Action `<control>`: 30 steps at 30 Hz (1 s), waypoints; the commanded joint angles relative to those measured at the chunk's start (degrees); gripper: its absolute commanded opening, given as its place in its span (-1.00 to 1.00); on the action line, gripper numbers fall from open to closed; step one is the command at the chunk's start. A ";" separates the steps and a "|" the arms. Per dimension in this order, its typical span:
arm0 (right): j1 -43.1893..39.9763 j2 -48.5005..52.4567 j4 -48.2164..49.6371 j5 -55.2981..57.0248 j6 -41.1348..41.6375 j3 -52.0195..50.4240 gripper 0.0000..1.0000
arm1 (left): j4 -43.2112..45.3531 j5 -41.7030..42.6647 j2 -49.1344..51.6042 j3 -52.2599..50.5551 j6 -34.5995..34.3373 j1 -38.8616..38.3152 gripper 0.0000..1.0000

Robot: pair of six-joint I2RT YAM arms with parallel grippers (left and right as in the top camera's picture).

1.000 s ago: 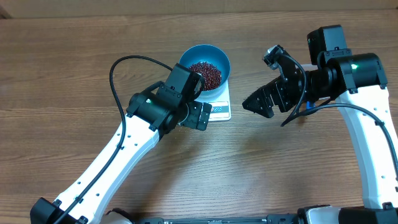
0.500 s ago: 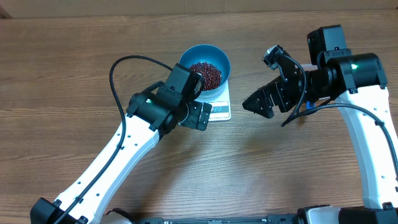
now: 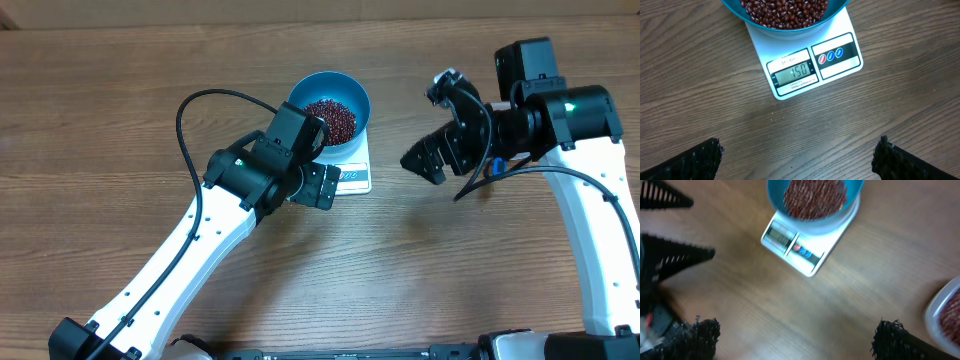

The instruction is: Scoop item into bowl and weigh 150g on scale

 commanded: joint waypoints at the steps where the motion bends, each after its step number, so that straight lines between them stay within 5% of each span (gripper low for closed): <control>1: 0.52 -4.76 2.91 -0.13 -0.28 0.17 1.00 | 0.09 -0.57 -0.48 -0.35 0.83 0.04 0.98; 9: 0.50 -17.94 16.55 -0.68 -0.31 -13.51 1.00 | 0.09 -0.57 -0.48 -0.35 0.83 0.04 0.99; 30: 0.52 -67.49 70.27 -10.88 0.39 -83.10 1.00 | 0.09 -0.57 -0.48 -0.35 0.83 0.04 0.99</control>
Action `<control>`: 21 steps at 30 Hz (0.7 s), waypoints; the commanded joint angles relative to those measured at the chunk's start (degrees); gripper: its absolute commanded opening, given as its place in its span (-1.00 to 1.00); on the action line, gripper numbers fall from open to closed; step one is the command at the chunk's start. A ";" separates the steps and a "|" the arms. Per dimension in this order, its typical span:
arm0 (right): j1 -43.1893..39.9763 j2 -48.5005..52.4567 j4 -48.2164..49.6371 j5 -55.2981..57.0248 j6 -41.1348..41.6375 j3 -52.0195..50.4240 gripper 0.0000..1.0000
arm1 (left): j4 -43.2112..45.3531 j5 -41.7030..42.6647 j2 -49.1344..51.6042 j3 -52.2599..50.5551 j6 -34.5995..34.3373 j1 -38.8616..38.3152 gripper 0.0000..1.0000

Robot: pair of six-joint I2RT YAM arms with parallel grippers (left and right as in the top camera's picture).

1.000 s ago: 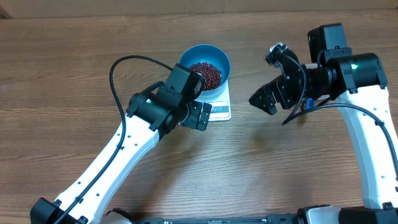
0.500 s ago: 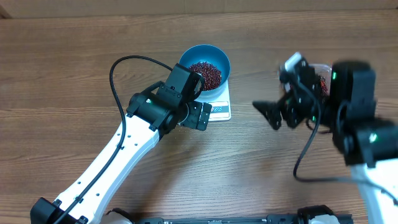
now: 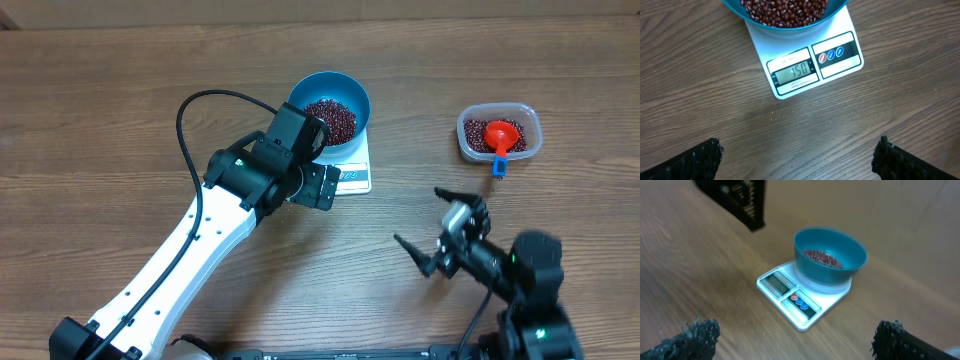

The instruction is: Scoop item into bowl and weigh 150g on scale

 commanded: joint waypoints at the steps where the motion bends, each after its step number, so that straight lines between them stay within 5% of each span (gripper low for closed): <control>1: 0.24 -7.06 4.13 -2.60 0.35 -6.14 1.00 | 0.07 -0.55 -0.48 -0.15 0.83 0.04 0.99; 12: 0.24 -24.52 5.88 -1.95 0.35 -14.34 1.00 | 0.07 -0.57 -0.48 -0.15 0.83 0.04 0.99; 21: 0.35 -25.24 6.49 1.79 1.14 -14.32 1.00 | 0.07 -0.57 -0.48 -0.15 0.83 0.04 0.99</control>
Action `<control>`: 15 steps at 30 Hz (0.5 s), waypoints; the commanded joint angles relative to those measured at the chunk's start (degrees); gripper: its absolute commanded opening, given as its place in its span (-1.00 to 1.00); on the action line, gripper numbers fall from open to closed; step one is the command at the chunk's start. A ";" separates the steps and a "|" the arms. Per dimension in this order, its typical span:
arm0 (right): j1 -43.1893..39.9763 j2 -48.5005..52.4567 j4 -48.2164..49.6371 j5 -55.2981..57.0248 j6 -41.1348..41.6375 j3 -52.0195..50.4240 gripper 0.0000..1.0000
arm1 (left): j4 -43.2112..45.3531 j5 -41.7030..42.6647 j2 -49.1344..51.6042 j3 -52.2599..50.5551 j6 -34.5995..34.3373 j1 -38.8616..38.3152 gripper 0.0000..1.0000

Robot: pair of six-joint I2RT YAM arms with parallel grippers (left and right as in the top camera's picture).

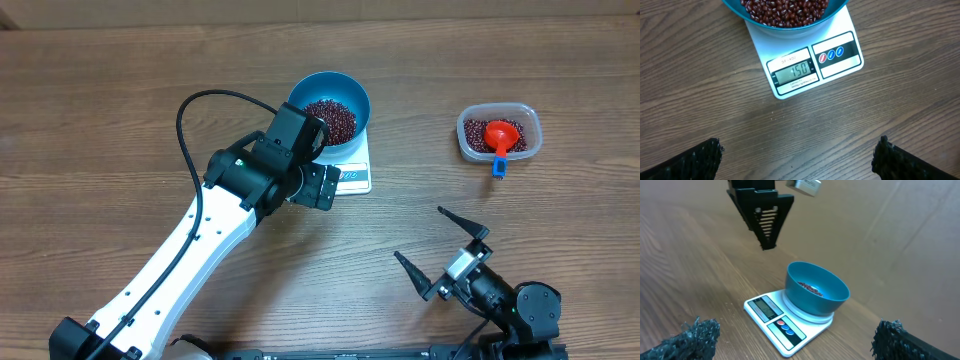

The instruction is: Scoop item into bowl and weigh 150g on scale

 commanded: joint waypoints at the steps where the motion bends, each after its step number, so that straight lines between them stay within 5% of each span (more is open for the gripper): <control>1: 0.31 -0.61 0.11 2.89 3.06 -0.61 1.00 | 0.11 -0.57 -0.48 -0.15 0.81 0.04 0.99; 7: 0.35 -0.61 -0.07 14.91 18.49 -0.61 1.00 | 0.11 -0.57 -0.48 -0.15 0.81 0.04 0.99; 15: 0.33 -0.61 -0.61 19.06 19.26 -0.61 1.00 | 0.11 -0.57 -0.48 -0.15 0.81 0.04 0.99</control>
